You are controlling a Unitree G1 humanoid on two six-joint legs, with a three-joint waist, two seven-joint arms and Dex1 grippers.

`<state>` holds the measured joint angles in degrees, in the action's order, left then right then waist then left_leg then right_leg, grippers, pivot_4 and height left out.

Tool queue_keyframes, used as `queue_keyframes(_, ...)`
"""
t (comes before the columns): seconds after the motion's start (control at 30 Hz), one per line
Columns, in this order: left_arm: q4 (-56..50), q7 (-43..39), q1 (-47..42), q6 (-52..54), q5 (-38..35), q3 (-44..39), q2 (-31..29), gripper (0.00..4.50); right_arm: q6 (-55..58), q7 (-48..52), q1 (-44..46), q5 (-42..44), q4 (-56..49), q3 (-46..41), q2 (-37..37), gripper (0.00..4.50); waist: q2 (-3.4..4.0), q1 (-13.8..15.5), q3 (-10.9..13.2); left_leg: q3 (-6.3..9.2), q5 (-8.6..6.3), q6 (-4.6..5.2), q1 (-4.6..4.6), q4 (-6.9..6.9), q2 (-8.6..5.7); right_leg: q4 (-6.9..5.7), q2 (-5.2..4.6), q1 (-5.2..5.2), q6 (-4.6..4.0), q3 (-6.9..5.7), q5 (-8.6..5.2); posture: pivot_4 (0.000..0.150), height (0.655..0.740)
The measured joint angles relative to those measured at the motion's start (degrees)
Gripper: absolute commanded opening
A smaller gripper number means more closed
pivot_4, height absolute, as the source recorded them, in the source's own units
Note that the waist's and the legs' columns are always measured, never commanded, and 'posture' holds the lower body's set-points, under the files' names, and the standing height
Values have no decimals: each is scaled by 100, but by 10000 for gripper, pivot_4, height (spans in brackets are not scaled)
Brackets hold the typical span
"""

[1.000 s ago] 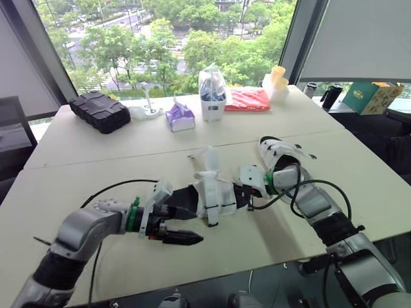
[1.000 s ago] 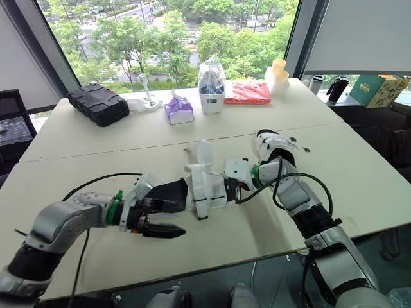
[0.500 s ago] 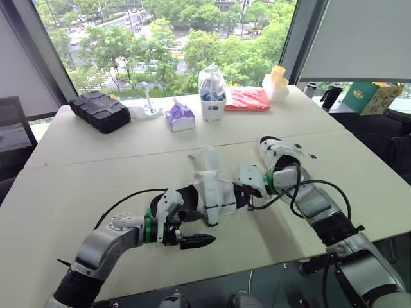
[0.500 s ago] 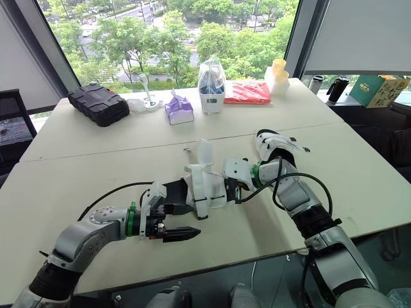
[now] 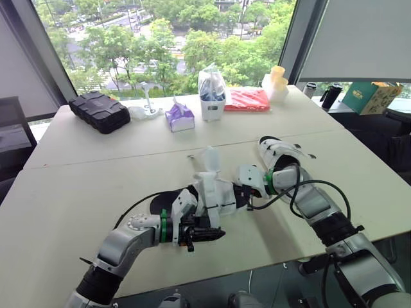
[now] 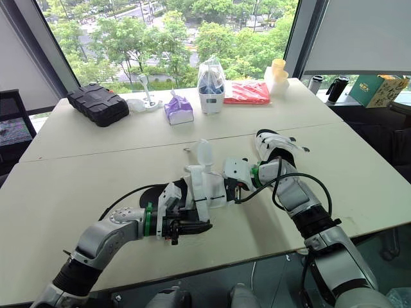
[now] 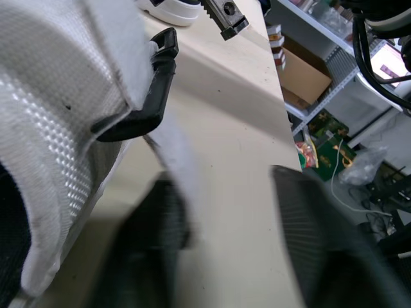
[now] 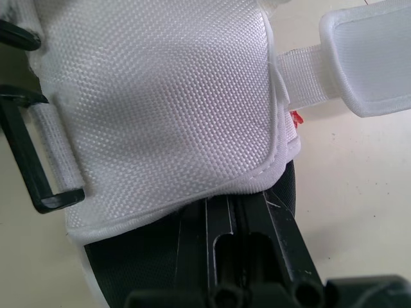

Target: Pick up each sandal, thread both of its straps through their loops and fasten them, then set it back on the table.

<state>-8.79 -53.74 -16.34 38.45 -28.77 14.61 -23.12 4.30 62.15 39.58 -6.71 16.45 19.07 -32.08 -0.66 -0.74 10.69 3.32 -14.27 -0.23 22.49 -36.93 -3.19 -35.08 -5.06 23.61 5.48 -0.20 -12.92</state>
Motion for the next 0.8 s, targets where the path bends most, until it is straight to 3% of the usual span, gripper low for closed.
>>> queue_keyframes(0.03, -7, -2, 4, 5, 0, 0, -21, 332, 0, -1, 0, 1, -1, 0, 1, 0, 0, -1, 0, 0, 0, 0, 0, 0, 0, 0, 0, 0, 0, 0, 0, 1500, 7400)
queue_keyframes(0.5, -1077, -1179, 257, -85, 70, 550, -1390, 332, 43, -8, -28, 6, -68, -1, -4, 0, 2, -2, 1, 0, -1, 0, 1, 6, 1, 2, -5, 3, -16, 1, -10, 1500, 7400)
queue_keyframes(0.8, -1449, -1393, 259, -545, 227, 653, -1643, 332, 93, 66, -96, 15, -237, 0, -16, 0, 1, 1, 1, -1, -1, 1, 2, 30, 1, 2, -5, 15, -15, 0, -10, 1500, 7400)
